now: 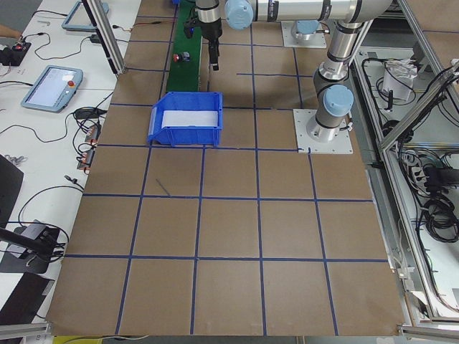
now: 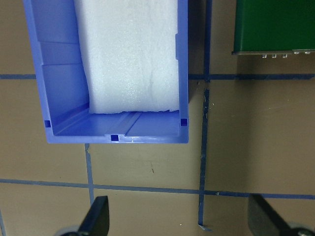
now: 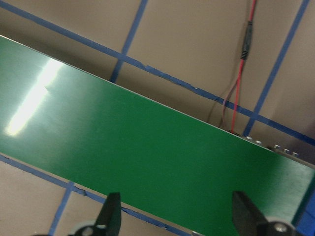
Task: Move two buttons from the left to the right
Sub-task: 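Move the right gripper back over the red button on the conveyor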
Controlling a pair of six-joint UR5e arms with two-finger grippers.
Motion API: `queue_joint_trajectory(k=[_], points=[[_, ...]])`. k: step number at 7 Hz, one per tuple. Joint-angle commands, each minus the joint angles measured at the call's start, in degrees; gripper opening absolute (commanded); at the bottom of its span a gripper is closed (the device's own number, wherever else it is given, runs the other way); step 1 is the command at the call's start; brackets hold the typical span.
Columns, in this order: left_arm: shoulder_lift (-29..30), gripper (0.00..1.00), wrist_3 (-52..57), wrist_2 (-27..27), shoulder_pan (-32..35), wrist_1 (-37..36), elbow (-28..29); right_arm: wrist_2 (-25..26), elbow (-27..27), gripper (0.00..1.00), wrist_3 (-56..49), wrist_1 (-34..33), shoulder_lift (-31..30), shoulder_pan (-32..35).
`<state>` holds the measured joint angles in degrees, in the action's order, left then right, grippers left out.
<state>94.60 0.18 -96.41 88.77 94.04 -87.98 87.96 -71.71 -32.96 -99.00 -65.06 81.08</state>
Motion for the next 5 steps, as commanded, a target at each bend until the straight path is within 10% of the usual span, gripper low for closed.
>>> queue_joint_trajectory(k=[1,5], points=[[0.0,1.00,0.0,0.0,0.0,0.1,0.0,-0.9,-5.1,0.82,10.9,-0.9,-1.9,6.6],[0.1,1.00,0.0,0.0,-0.1,0.1,0.0,-1.0,-6.4,0.84,36.6,-6.8,0.6,14.8]])
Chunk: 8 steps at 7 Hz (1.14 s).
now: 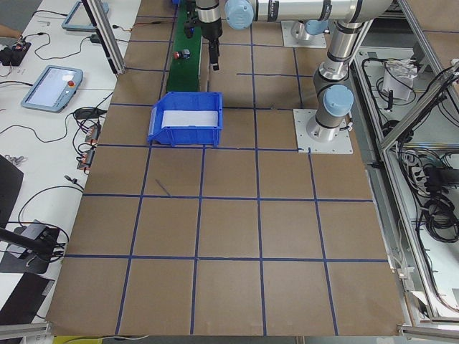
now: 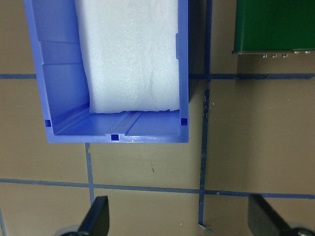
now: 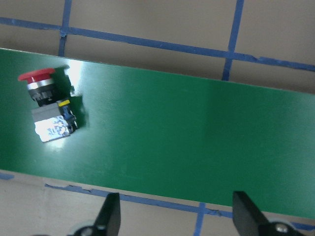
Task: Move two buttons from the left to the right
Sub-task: 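Move the right gripper back over the red button on the conveyor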
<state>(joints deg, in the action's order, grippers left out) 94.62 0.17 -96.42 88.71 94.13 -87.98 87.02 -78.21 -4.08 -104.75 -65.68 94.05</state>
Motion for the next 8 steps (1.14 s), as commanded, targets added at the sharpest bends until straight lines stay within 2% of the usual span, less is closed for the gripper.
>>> queue_joint_trajectory(k=[1,4,8], points=[[0.0,1.00,0.0,0.0,0.0,0.0,0.0,-0.1,0.1,0.85,10.4,-4.4,3.1,3.9],[-0.1,1.00,0.0,-0.1,0.0,0.1,0.0,0.1,0.1,0.85,11.4,-12.5,9.1,6.1],[0.0,1.00,0.0,-0.3,-0.6,-0.1,0.0,0.0,-0.1,0.95,10.6,-13.5,9.7,6.1]])
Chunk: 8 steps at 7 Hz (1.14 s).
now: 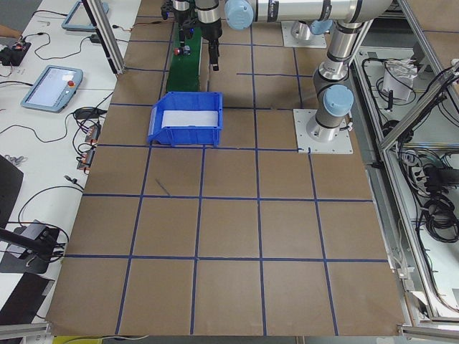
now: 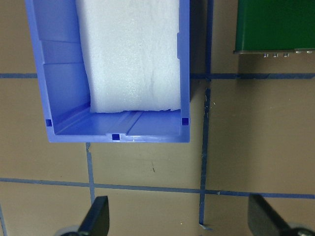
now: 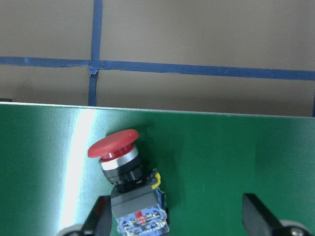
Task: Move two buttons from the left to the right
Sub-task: 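Move the right gripper back over the red button on the conveyor, then grasp the red-capped button with the right gripper and lift it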
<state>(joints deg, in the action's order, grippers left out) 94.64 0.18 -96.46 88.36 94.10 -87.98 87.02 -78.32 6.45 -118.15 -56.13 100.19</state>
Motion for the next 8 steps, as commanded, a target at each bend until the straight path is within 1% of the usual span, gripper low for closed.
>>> queue_joint_trajectory(k=[1,2,3,4,5,7,8], points=[[0.0,1.00,0.0,-0.5,0.0,-0.2,0.3,0.0,0.0,0.95,0.0,-0.1,0.2,0.0],[0.3,1.00,0.1,-0.5,-0.1,-0.5,1.0,0.1,-0.1,0.94,-1.0,-0.2,0.8,0.0],[0.0,1.00,0.0,-0.6,-0.2,-0.6,0.2,0.0,-0.2,0.93,-1.9,-1.5,1.5,0.0],[0.3,1.00,0.0,-0.4,0.0,-0.9,0.2,0.1,-0.2,0.86,-2.7,-1.7,2.3,-0.1],[0.2,1.00,0.0,-0.6,-0.3,-1.5,0.2,0.1,-0.2,0.77,-3.2,-1.7,2.3,-0.1],[0.0,1.00,0.0,-0.7,-0.2,-1.5,0.2,0.0,-0.1,0.08,-5.0,-1.5,2.3,-0.7],[0.0,1.00,0.0,-0.7,-0.1,-1.5,0.1,0.1,0.6,0.07,-7.1,-1.0,2.0,-1.5]])
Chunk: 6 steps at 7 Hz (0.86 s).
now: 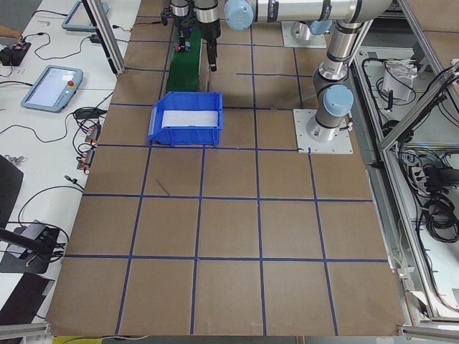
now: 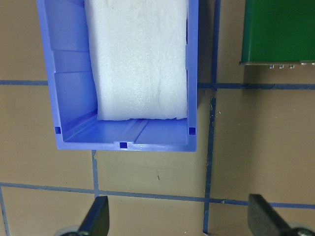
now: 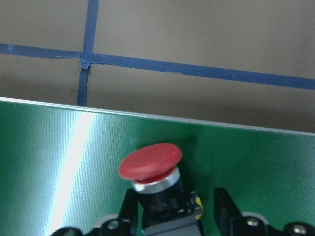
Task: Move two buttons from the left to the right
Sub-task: 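Grasp the red-capped button with the right gripper and lift it, then carry the red button to the far blue bin with the right gripper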
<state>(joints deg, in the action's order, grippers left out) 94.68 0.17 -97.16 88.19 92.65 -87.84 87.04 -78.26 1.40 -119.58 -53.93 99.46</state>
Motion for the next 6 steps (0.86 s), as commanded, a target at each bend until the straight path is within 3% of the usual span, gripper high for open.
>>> queue_joint_trajectory(k=[1,6], points=[[0.0,1.00,0.0,0.0,0.1,0.0,-0.1,0.7,1.3,0.07,-3.9,0.5,-0.7,-2.3],[0.2,1.00,-0.1,0.4,0.1,0.2,-0.1,1.4,2.4,0.08,-33.0,12.0,-7.5,-23.3]])
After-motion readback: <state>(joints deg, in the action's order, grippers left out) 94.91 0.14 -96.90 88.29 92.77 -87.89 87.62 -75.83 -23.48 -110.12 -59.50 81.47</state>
